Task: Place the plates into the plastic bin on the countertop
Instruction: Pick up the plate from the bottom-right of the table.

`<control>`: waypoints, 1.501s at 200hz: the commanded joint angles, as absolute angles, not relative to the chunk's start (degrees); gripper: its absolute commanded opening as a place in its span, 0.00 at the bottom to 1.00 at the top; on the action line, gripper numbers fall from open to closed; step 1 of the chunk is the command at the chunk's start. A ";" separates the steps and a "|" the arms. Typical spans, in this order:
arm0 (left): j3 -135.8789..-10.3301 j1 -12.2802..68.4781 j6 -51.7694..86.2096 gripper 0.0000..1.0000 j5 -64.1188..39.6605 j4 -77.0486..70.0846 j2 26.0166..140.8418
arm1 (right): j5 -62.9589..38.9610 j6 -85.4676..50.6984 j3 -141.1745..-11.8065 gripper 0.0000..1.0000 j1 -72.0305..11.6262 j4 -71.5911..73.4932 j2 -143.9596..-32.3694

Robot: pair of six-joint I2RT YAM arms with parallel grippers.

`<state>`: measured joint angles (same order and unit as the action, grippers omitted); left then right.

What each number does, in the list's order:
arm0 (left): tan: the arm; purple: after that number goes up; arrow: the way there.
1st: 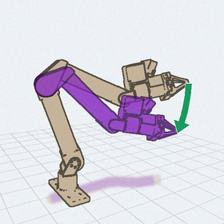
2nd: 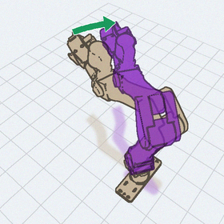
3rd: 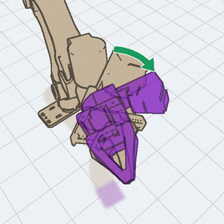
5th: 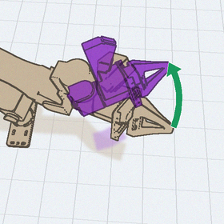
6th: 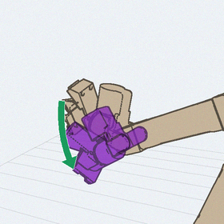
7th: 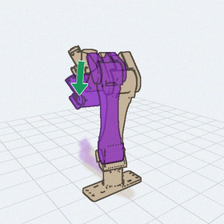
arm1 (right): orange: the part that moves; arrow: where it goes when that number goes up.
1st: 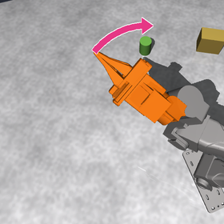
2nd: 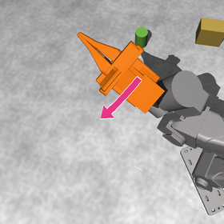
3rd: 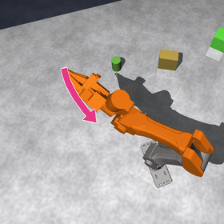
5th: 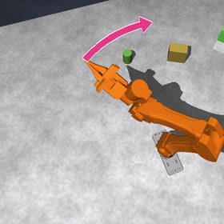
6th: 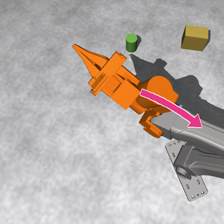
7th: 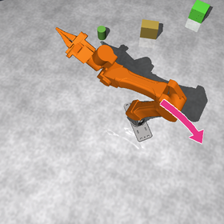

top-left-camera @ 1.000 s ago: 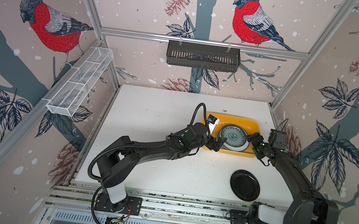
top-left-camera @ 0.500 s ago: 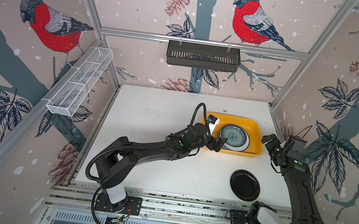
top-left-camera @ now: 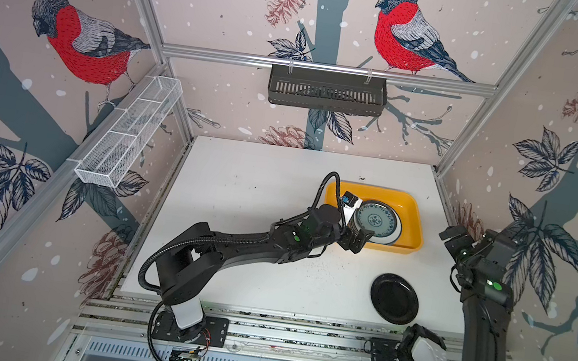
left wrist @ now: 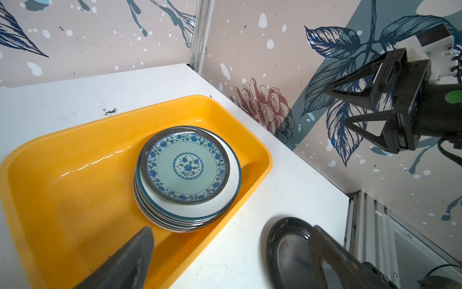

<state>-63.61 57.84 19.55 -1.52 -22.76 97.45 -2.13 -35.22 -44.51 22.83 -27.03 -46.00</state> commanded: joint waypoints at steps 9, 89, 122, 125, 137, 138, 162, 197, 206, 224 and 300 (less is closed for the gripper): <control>-63.78 58.48 21.03 0.96 -2.90 -22.55 97.48 | -1.07 -33.78 -44.57 1.00 23.03 -28.84 -43.88; -60.47 62.34 24.33 0.96 -1.59 -23.37 95.52 | -8.50 -32.88 -42.90 1.00 22.94 -30.03 -36.19; -58.67 64.10 26.23 0.96 -0.61 -23.99 95.01 | -11.93 -32.81 -42.16 1.00 22.80 -31.35 -33.58; -58.61 64.26 26.35 0.96 -0.47 -23.92 95.01 | -12.24 -32.86 -42.06 1.00 22.76 -31.44 -33.41; -58.28 65.07 27.02 0.96 -0.03 -23.56 94.94 | -13.62 -32.61 -41.62 1.00 22.69 -31.80 -32.46; -58.23 65.14 27.13 0.97 -0.01 -23.55 94.93 | -13.67 -32.61 -41.60 1.00 22.64 -31.90 -32.36; -57.48 66.65 29.08 0.96 0.38 -23.47 95.02 | -15.47 -32.19 -41.22 1.00 22.40 -33.23 -30.04; -54.81 68.36 32.37 0.96 0.00 -24.40 95.84 | -16.32 -31.90 -41.23 1.00 20.99 -35.04 -27.56; -54.67 68.48 33.51 0.96 -1.21 -24.41 96.59 | -16.60 -32.31 -40.76 1.00 20.30 -35.08 -27.19; -55.80 68.47 35.85 0.96 -4.09 -23.24 98.91 | -17.22 -33.17 -39.97 1.00 19.41 -35.07 -26.29; -65.53 68.64 41.12 0.88 -12.29 -17.00 110.06 | -16.27 -35.82 -41.40 1.00 18.02 -35.97 -24.43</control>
